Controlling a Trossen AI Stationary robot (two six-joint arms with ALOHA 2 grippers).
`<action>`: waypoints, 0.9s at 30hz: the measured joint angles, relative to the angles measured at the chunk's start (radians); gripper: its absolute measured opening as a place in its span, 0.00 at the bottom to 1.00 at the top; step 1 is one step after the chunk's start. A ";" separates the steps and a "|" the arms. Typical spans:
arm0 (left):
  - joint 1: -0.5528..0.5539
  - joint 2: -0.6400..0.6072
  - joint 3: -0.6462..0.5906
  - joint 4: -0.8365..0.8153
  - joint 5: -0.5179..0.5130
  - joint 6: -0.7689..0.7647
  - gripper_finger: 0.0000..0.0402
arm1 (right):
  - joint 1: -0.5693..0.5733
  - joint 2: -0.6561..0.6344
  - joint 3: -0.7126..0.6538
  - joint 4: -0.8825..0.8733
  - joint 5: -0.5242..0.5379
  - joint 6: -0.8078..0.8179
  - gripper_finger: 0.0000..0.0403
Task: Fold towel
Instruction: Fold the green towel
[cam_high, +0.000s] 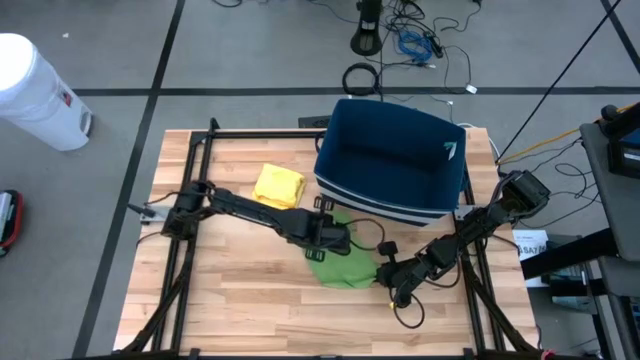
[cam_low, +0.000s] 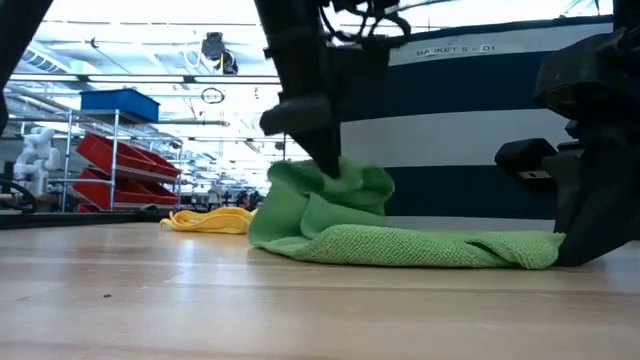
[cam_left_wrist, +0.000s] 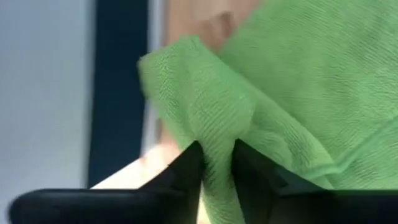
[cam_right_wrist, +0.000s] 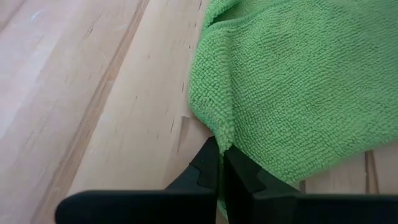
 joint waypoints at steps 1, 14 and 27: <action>0.000 -0.011 0.000 -0.002 -0.014 -0.004 0.27 | 0.000 0.000 0.000 0.000 0.000 0.000 0.00; -0.053 -0.099 0.000 0.088 0.180 -0.022 0.48 | 0.000 0.000 -0.002 0.018 0.001 -0.001 0.00; -0.191 -0.050 0.001 0.157 0.511 -0.096 0.48 | 0.047 -0.138 -0.004 -0.059 0.131 -0.037 0.31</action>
